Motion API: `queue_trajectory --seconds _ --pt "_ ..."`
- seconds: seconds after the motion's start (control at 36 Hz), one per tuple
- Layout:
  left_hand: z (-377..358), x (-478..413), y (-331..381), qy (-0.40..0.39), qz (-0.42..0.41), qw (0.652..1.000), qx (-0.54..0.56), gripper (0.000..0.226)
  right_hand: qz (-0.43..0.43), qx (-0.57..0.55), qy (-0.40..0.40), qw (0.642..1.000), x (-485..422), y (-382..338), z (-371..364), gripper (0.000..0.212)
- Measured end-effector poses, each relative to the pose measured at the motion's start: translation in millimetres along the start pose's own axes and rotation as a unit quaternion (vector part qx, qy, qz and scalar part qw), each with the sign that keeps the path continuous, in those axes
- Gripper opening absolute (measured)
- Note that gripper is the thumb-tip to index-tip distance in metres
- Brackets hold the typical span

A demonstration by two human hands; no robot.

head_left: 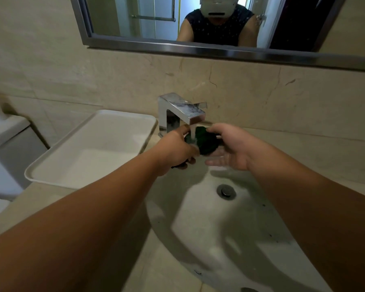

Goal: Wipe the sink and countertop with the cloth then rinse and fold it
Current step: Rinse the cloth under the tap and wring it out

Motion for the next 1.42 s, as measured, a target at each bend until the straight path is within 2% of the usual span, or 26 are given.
queue_trajectory --seconds 0.11,0.19,0.33,0.39,0.44,0.53,0.64,0.81,0.89,0.92,1.0,1.03,1.11,1.14,1.22,1.31,1.42 --pt "4 3 -4 -0.019 -0.026 0.998 -0.049 0.043 0.004 -0.063 -0.043 0.997 -5 3 -22 0.034" --pt "6 9 -6 -0.037 -0.044 0.997 -0.048 0.041 0.019 -0.086 0.000 0.996 -9 3 -33 0.025" --pt "11 12 -7 -0.043 -0.052 0.996 -0.052 0.026 0.044 0.005 0.038 0.998 -7 -4 -36 0.016" --pt "13 11 -6 -0.042 -0.052 0.996 -0.059 0.022 0.077 0.033 0.078 0.993 -10 -16 -28 0.021" --pt "14 9 -5 -0.041 -0.058 0.995 -0.073 0.024 0.100 0.045 0.118 0.987 -11 -29 -18 0.027" --pt "12 6 -2 -0.033 -0.076 0.993 -0.080 0.034 0.117 0.043 0.148 0.981 -10 -48 -8 0.022" --pt "9 1 3 -0.011 -0.097 0.994 -0.054 0.049 0.110 0.075 0.113 0.985 -5 -61 -7 0.028" --pt "13 1 9 0.012 -0.126 0.991 -0.045 0.050 0.061 0.074 0.021 0.995 2 -44 -16 0.024" --pt "15 5 11 0.010 -0.129 0.990 -0.053 0.060 0.054 0.056 0.021 0.997 1 -35 -19 0.021" --pt "15 6 12 0.008 -0.130 0.990 -0.056 0.063 0.063 0.047 0.033 0.996 0 -36 -18 0.023" --pt "17 8 11 0.009 -0.129 0.990 -0.057 0.060 0.117 0.042 0.069 0.990 -2 -45 -14 0.058" --pt "17 8 10 0.011 -0.127 0.990 -0.056 0.059 0.132 0.044 0.074 0.987 -2 -49 -13 0.059" --pt "18 8 8 0.017 -0.114 0.992 -0.059 0.057 0.148 0.052 0.080 0.984 4 -57 -14 0.011" --pt "17 8 7 0.017 -0.110 0.992 -0.058 0.055 0.150 0.055 0.082 0.984 4 -58 -13 0.011" --pt "15 9 5 0.021 -0.089 0.994 -0.054 0.043 0.172 0.059 0.094 0.979 5 -58 -11 0.022" --pt "10 13 0 0.009 -0.044 0.998 -0.039 0.029 0.171 0.060 0.085 0.980 10 -53 -9 0.046" --pt "-2 22 -7 -0.044 0.061 0.991 0.112 0.027 0.159 0.112 0.044 0.980 30 -40 2 0.062"
Point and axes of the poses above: each hand's wrist, its own x-axis away from the middle knuckle, its own z-axis out of the back of the hand, y = z × x, the point moved 4 cm from there along -x, towards the middle knuckle, and after that the axes turned 5 degrees about x, right-handed, at the moved point
